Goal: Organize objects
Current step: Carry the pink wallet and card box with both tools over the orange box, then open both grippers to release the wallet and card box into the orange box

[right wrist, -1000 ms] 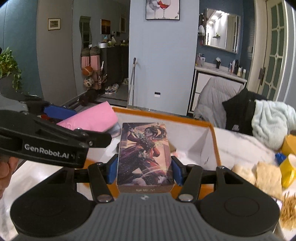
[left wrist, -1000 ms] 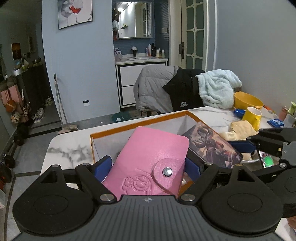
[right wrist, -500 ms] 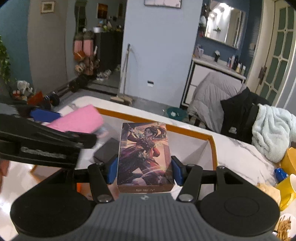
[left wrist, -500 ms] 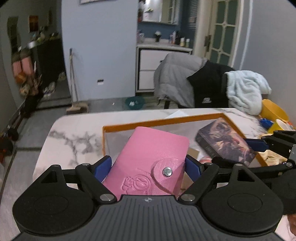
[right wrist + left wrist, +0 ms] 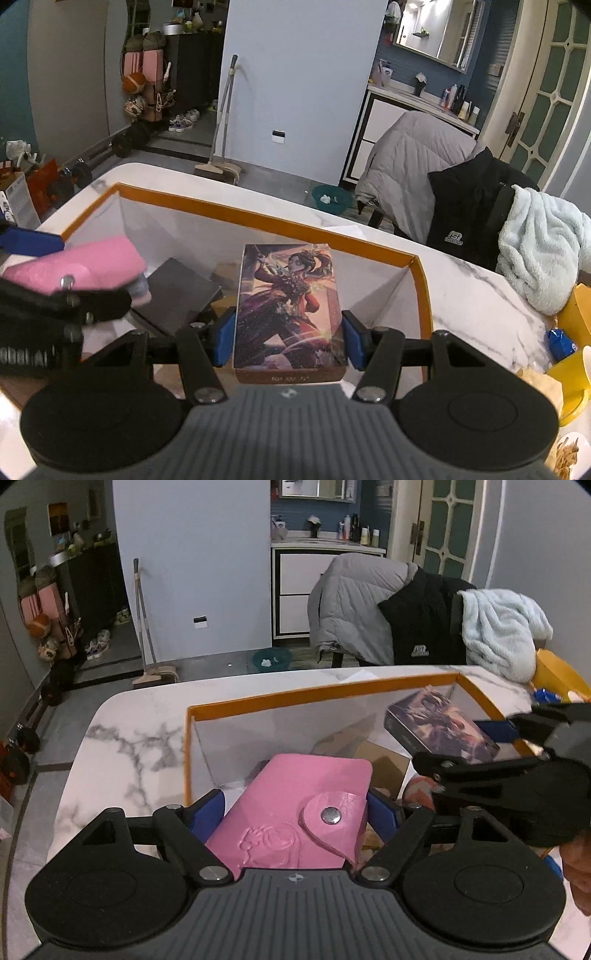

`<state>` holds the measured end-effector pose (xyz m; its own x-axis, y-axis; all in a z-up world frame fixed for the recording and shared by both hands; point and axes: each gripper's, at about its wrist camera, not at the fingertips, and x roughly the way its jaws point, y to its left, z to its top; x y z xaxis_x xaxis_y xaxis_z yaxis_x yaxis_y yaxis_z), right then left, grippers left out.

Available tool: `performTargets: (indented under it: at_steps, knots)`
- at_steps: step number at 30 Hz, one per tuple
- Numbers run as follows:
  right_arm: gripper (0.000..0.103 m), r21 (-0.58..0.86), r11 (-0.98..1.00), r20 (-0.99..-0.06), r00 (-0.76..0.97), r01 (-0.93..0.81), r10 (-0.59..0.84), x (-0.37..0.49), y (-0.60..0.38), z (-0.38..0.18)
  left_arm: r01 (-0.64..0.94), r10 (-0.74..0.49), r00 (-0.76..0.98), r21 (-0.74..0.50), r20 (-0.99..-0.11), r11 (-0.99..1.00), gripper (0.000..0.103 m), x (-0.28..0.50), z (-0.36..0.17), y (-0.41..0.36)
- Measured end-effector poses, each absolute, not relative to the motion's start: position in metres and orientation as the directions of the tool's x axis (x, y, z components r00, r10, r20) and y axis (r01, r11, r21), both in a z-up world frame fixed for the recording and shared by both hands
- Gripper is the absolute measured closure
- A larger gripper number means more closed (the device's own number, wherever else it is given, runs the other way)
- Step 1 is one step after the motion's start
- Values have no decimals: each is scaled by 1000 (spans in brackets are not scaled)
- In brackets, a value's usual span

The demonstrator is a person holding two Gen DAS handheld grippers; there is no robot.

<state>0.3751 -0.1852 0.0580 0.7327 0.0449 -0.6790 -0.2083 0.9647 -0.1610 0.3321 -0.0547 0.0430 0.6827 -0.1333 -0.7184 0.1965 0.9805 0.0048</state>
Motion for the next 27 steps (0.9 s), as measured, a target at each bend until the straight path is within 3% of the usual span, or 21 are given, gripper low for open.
performTargets:
  at_steps: [1, 3, 5, 19, 27]
  knots:
    - [43, -166, 964, -681, 731, -206, 39, 377, -185, 56, 195, -132, 681, 4, -720, 981, 14, 333, 42, -57]
    - [43, -177, 964, -688, 726, -200, 24, 382, -185, 52, 194, -152, 665, -27, -731, 981, 59, 337, 38, -59]
    - [43, -184, 964, -697, 717, -195, 12, 386, -186, 47, 161, -121, 653, -19, -747, 987, 74, 340, 34, -62]
    - [43, -170, 971, -751, 660, -169, -17, 403, -193, 30, 161, -89, 624, 17, -777, 987, 72, 338, 15, -60]
    - [30, -165, 972, -720, 694, -169, -1, 394, -194, 33, 172, -102, 625, 9, -774, 985, 68, 330, 14, -60]
